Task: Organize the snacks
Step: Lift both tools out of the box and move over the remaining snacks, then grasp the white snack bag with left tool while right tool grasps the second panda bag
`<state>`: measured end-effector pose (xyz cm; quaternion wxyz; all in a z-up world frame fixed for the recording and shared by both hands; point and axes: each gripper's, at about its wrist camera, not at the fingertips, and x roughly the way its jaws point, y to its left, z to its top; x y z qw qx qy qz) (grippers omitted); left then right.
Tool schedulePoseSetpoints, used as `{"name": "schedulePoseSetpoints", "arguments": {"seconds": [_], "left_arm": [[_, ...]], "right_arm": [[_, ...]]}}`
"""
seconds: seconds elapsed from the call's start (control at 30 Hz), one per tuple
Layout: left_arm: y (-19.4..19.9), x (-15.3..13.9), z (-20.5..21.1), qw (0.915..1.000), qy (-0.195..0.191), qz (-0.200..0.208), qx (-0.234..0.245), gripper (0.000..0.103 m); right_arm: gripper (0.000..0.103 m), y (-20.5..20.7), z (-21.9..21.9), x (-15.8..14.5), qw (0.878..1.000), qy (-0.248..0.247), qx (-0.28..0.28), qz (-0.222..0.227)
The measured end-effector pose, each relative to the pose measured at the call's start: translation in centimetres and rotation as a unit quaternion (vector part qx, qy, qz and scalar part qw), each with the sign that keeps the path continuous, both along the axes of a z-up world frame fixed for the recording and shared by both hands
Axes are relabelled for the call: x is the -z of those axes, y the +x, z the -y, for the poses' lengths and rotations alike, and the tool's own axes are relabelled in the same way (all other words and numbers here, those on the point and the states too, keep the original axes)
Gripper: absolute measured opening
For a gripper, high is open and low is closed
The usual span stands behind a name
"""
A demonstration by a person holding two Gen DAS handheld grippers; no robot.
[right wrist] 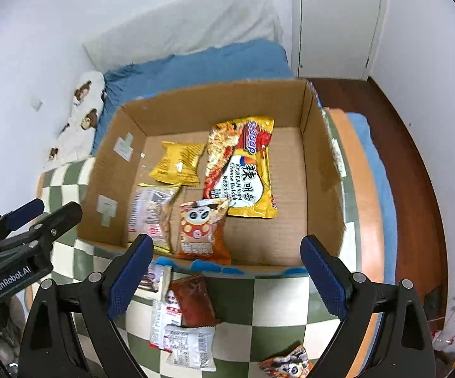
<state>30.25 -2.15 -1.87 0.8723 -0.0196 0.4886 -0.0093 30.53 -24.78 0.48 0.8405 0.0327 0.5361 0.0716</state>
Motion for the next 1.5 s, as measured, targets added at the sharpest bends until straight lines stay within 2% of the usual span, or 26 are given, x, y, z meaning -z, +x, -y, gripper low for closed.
{"name": "schedulePoseSetpoints", "arguments": {"seconds": [0.23,0.43,0.63,0.73,0.83,1.0,1.07,1.17,1.33,1.37,1.43,1.47,1.5], "left_arm": [[-3.8,-3.4,-0.1,0.9992,-0.007,0.040,-0.001,0.084],[-6.4,-5.6,-0.2,0.9976,-0.005,0.069,0.000,0.084],[-8.9,-5.2,-0.5,0.9983,-0.014,0.056,0.000,0.084],[-10.4,-3.1,-0.5,0.9992,-0.011,0.038,-0.004,0.084],[-11.5,0.9,-0.3,0.9998,-0.012,-0.014,-0.004,0.084],[-12.3,8.1,1.4,0.9942,-0.012,-0.107,0.002,0.084],[-12.3,10.1,2.3,0.9915,-0.011,-0.129,0.008,0.084],[-12.1,12.8,3.9,0.9867,-0.006,-0.161,0.020,0.084],[-11.6,15.4,5.7,0.9822,0.006,-0.186,0.029,0.084],[-11.4,15.8,6.0,0.9808,0.002,-0.192,0.032,0.084],[-11.0,16.8,6.4,0.9772,-0.005,-0.210,0.033,0.084],[-10.8,17.4,6.6,0.9748,-0.013,-0.220,0.033,0.084],[-10.6,17.8,6.8,0.9735,-0.017,-0.226,0.031,0.084]], "right_arm": [[0.096,-3.5,0.1,-4.1,0.999,0.016,-0.002,0.038],[0.096,-6.1,0.0,-6.3,0.998,0.029,0.001,0.058],[0.096,-8.9,0.7,-7.0,0.997,0.050,0.006,0.056],[0.097,-10.3,1.7,-5.3,0.998,0.051,0.010,0.029],[0.097,-11.8,3.6,-2.2,0.999,0.041,0.025,-0.007],[0.097,-13.3,7.9,4.8,0.995,0.003,0.057,-0.086],[0.097,-13.6,9.1,7.6,0.992,-0.015,0.055,-0.116],[0.097,-14.0,9.6,11.9,0.986,-0.054,0.018,-0.155],[0.097,-14.7,7.9,17.0,0.973,-0.115,-0.056,-0.193],[0.095,-14.9,7.6,17.8,0.971,-0.124,-0.062,-0.196],[0.070,-15.0,7.9,18.9,0.970,-0.120,-0.037,-0.206],[0.060,-15.1,8.7,19.3,0.971,-0.099,-0.004,-0.217],[0.060,-15.1,9.7,19.4,0.972,-0.052,0.034,-0.225]]}}
